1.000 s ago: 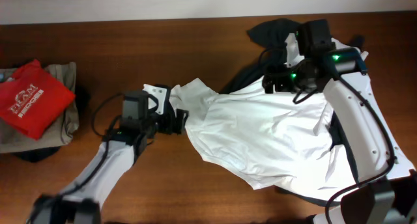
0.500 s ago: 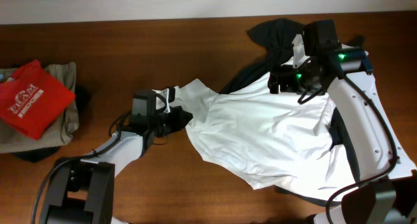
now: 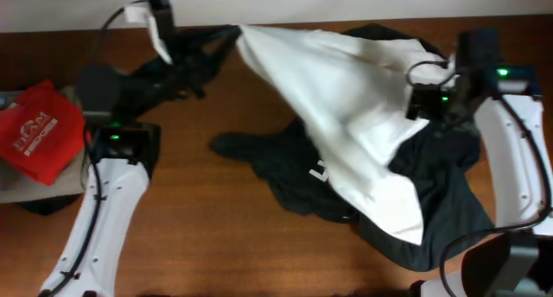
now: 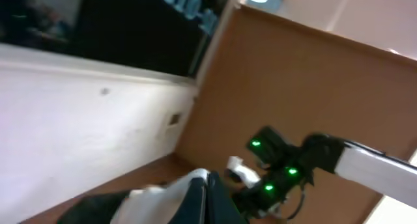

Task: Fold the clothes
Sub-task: 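Lift the white shirt and pull it left off the dark garment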

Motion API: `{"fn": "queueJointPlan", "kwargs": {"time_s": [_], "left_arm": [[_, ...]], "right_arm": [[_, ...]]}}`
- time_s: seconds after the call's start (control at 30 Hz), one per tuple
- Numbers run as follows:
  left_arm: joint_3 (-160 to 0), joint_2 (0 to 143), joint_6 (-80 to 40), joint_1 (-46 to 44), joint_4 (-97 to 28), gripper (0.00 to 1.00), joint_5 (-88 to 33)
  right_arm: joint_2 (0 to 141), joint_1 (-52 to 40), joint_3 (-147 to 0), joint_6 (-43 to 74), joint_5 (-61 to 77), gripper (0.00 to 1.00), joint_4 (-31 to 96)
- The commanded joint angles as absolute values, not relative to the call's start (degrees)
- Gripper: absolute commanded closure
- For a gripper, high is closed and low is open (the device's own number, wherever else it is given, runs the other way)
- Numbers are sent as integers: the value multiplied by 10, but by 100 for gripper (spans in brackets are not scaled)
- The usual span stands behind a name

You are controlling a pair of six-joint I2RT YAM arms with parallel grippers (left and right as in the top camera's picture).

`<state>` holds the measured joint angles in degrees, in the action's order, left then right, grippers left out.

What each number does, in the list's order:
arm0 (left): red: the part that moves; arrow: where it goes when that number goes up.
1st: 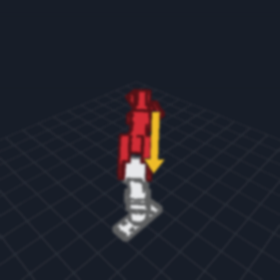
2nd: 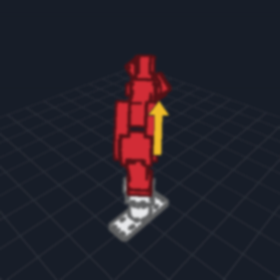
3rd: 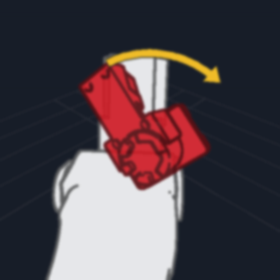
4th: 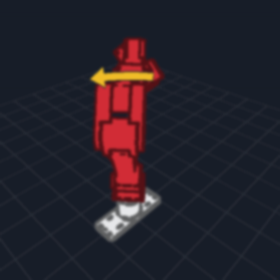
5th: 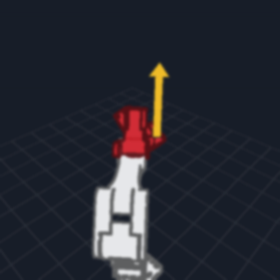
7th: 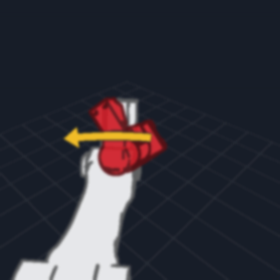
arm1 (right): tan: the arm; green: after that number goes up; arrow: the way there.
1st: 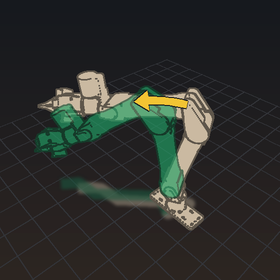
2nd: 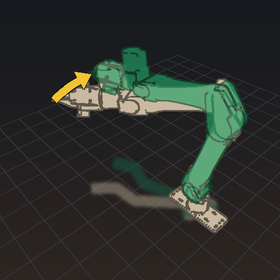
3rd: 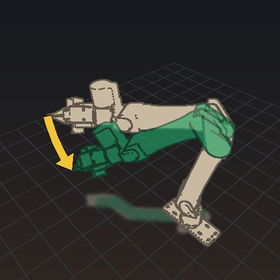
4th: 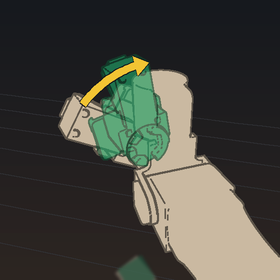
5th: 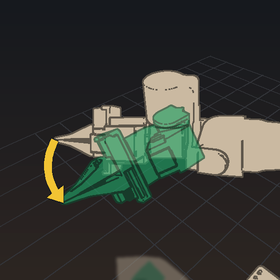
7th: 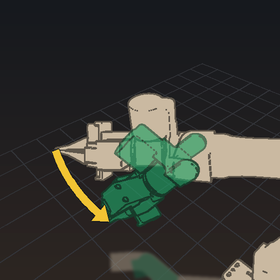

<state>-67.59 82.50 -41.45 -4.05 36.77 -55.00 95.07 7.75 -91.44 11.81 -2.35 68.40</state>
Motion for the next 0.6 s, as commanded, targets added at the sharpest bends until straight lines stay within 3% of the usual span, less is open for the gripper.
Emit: {"fn": "queueJointPlan", "kwargs": {"time_s": [0.0,0.13,0.27,0.37,0.47,0.5,0.57], "left_arm": [[-673,839,-347,51,237,99,-489],[-673,840,-190,96,34,100,-302],[-673,853,-136,96,-25,99,-98],[-673,853,-136,94,-45,100,-75],[-673,853,-136,90,-146,99,-77],[-673,853,-136,90,-164,99,-77],[-673,853,-136,90,-199,100,-77]], "right_arm": [[960,127,-874,108,-47,3,690],[987,142,-788,108,-30,3,647],[1020,143,-686,108,-28,5,562],[1037,142,-647,108,15,6,514],[1040,142,-632,108,54,6,473],[1046,138,-632,108,54,9,473],[1066,135,-632,108,51,33,466]]}}
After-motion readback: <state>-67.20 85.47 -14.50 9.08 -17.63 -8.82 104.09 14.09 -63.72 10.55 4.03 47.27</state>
